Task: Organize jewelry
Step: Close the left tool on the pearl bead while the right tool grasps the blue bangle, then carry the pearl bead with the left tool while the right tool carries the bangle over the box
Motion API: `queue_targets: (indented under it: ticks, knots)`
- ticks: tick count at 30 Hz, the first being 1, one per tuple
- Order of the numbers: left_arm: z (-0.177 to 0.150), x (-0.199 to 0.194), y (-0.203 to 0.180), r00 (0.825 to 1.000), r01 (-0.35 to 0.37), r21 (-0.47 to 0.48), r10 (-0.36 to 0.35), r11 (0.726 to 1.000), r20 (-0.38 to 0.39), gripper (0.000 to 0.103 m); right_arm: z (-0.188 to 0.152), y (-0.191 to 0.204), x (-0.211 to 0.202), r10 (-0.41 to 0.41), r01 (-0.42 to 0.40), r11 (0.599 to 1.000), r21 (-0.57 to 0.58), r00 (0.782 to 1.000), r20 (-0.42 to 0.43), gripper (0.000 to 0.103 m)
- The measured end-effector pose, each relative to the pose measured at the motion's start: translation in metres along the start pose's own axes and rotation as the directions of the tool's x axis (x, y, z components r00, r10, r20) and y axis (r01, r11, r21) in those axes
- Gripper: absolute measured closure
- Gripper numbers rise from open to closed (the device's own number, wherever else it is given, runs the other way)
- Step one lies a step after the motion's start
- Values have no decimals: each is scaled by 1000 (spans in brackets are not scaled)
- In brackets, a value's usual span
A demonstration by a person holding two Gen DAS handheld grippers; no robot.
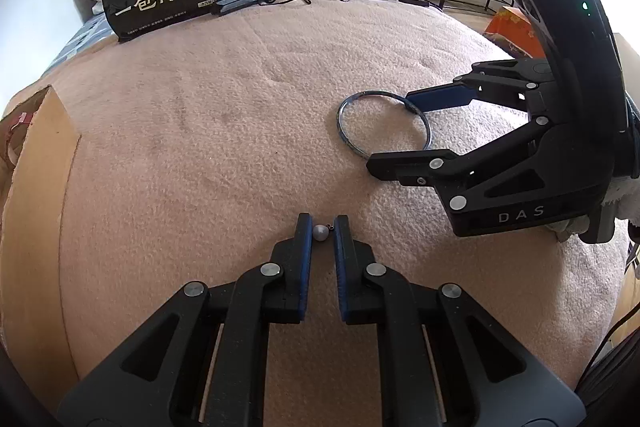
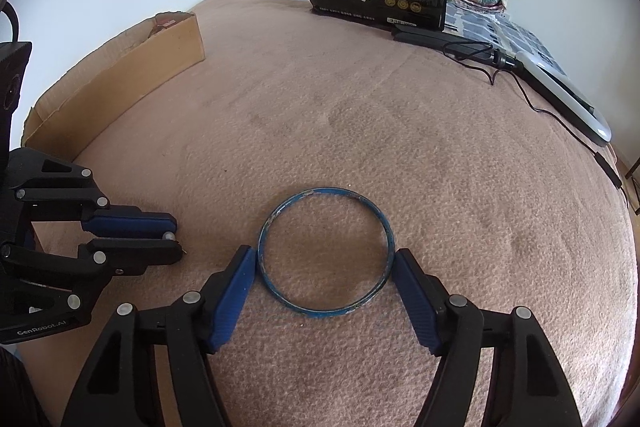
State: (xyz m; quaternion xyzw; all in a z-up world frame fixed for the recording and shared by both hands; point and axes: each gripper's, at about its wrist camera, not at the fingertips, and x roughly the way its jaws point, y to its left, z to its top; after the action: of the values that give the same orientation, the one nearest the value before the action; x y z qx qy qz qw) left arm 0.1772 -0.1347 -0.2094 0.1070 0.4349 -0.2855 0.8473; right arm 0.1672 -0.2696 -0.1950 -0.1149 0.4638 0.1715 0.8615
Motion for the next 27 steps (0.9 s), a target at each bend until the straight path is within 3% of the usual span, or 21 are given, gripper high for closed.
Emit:
queue_targets:
  ticks: [27]
  knots:
    - [4, -56, 16, 994, -47, -67, 53, 997, 100, 94, 9, 18, -48, -22, 21, 1000, 9, 997, 69, 31]
